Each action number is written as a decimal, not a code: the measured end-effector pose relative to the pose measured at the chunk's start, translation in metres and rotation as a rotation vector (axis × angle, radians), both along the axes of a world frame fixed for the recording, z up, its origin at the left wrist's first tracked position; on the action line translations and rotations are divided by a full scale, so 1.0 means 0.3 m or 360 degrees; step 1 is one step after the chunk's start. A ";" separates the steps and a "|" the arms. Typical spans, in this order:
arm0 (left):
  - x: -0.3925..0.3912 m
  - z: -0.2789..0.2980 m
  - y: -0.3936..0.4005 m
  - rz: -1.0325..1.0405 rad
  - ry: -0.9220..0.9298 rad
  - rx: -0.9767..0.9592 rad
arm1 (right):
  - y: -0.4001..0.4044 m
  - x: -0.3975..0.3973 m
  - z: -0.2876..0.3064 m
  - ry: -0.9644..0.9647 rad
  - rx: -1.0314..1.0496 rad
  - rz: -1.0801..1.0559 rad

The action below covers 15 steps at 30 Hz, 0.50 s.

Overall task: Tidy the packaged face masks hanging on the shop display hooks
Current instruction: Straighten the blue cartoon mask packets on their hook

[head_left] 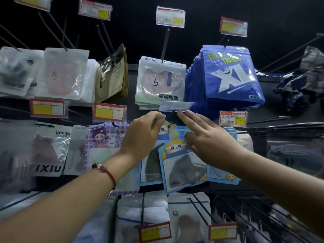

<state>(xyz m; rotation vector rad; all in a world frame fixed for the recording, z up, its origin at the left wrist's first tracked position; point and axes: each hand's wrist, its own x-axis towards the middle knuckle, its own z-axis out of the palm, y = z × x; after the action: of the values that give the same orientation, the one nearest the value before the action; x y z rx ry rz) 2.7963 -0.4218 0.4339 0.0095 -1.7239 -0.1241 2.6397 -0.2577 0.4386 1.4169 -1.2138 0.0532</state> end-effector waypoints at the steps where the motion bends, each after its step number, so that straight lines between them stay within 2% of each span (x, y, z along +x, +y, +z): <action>1: -0.001 0.002 0.001 -0.0020 0.0020 0.0013 | -0.001 -0.001 -0.001 -0.0001 0.0001 -0.0004; 6: -0.010 0.009 0.006 -0.0085 0.0082 0.0074 | 0.000 -0.007 0.000 -0.0016 -0.0018 -0.0017; 10: -0.040 0.008 0.005 0.0049 0.0067 0.0054 | -0.003 -0.001 -0.002 -0.0003 -0.0043 -0.0020; 15: -0.052 -0.006 -0.055 0.0426 0.0016 -0.0397 | -0.002 0.011 -0.001 -0.0008 -0.0026 -0.0029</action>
<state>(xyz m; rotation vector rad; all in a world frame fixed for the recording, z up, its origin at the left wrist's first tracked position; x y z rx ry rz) 2.7807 -0.4384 0.4321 0.0554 -1.7015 0.2880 2.6431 -0.2582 0.4382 1.3924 -1.2277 0.0541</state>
